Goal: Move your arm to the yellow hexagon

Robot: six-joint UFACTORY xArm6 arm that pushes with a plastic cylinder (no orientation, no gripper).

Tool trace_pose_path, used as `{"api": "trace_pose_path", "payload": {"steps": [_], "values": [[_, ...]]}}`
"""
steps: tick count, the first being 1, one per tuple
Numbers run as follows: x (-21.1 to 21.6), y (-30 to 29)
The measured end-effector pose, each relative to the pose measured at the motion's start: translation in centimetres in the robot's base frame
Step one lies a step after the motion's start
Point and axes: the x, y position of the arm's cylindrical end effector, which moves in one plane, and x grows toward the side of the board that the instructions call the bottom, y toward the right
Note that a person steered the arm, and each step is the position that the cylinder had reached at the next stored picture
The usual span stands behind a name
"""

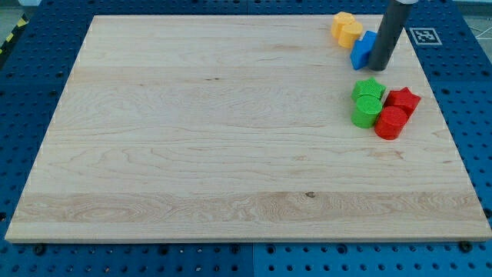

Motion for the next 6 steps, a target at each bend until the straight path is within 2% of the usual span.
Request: {"api": "trace_pose_path", "payload": {"steps": [2, 3, 4, 6], "values": [[-0.6, 2.5], [-4.0, 4.9], [-9.3, 4.3], [-9.9, 1.0]]}}
